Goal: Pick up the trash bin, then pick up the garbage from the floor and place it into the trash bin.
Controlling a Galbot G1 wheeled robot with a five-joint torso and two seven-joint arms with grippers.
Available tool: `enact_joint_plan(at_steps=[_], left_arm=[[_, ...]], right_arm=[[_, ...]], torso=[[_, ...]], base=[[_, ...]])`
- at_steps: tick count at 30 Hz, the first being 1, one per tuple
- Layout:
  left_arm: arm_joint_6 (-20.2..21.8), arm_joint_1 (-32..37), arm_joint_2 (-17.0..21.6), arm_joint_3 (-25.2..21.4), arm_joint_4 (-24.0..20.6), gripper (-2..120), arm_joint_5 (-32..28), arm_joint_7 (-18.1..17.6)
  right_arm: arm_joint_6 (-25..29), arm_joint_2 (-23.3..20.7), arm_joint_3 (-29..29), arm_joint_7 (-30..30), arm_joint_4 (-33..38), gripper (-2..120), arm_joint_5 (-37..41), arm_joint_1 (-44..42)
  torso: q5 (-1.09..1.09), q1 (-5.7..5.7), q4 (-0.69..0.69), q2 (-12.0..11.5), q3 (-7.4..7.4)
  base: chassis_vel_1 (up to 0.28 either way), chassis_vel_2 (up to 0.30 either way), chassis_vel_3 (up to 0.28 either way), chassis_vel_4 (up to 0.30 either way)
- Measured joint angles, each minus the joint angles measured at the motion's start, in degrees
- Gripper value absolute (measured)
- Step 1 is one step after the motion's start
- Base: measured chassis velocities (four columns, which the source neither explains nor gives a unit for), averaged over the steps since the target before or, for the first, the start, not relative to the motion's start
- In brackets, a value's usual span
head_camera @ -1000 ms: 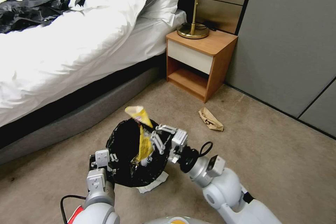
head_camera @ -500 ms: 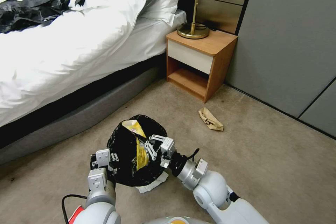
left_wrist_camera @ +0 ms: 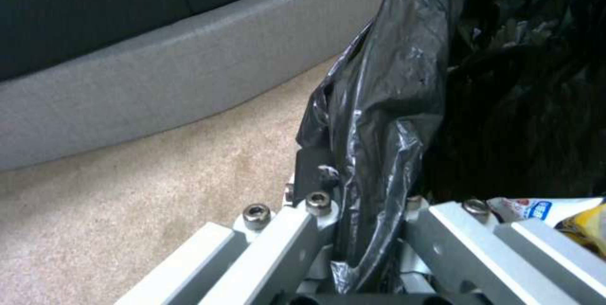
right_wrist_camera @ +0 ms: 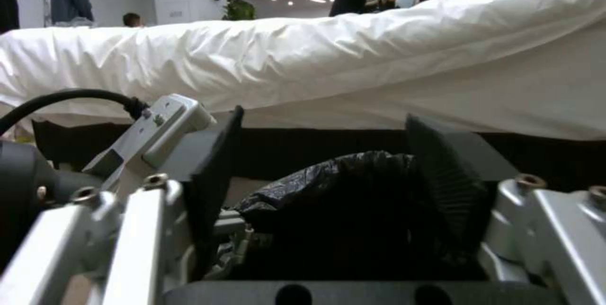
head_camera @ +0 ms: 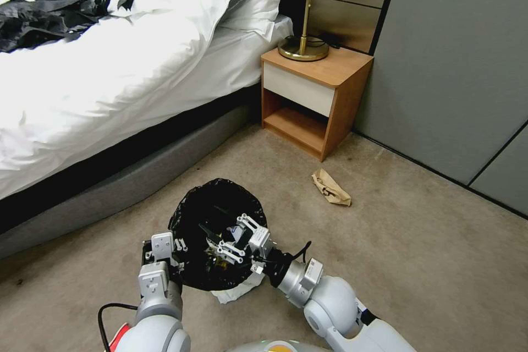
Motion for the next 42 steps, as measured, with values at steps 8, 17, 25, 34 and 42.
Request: enact_joint_plan(at_steps=[8,17,25,34,42], left_arm=[[0.0,0.1,-0.1,0.0,0.0,1,0.0,0.0],[0.0,0.3,-0.1,-0.1,0.0,1,0.1,0.0],[-0.2,0.5,0.1,-0.5,0.1,1,-0.2,0.0],[-0.4,0.5,0.4,-1.0,0.2,1,-1.0,0.1],[-0.4,0.4,0.6,-1.2,0.0,1,-1.4,0.1]], right_arm=[[0.0,-0.4,0.7,-0.1,0.9,96,0.1,-0.1],[-0.1,0.0,3.6,1.9,6.1,100,-0.1,-0.1],[-1.6,2.0,9.5,13.0,16.3,100,-1.0,-2.4],[-0.1,3.7,16.9,19.8,20.4,100,-6.6,-9.8],[3.7,6.2,20.4,23.5,18.9,100,-9.3,-16.3]], torso=[[0.0,0.0,0.0,0.0,0.0],[0.0,0.0,0.0,0.0,0.0],[0.0,0.0,0.0,0.0,0.0],[0.0,0.0,0.0,0.0,0.0],[0.0,0.0,0.0,0.0,0.0]], base=[[0.0,0.0,0.0,0.0],[0.0,0.0,0.0,0.0],[0.0,0.0,0.0,0.0],[0.0,0.0,0.0,0.0],[0.0,0.0,0.0,0.0]])
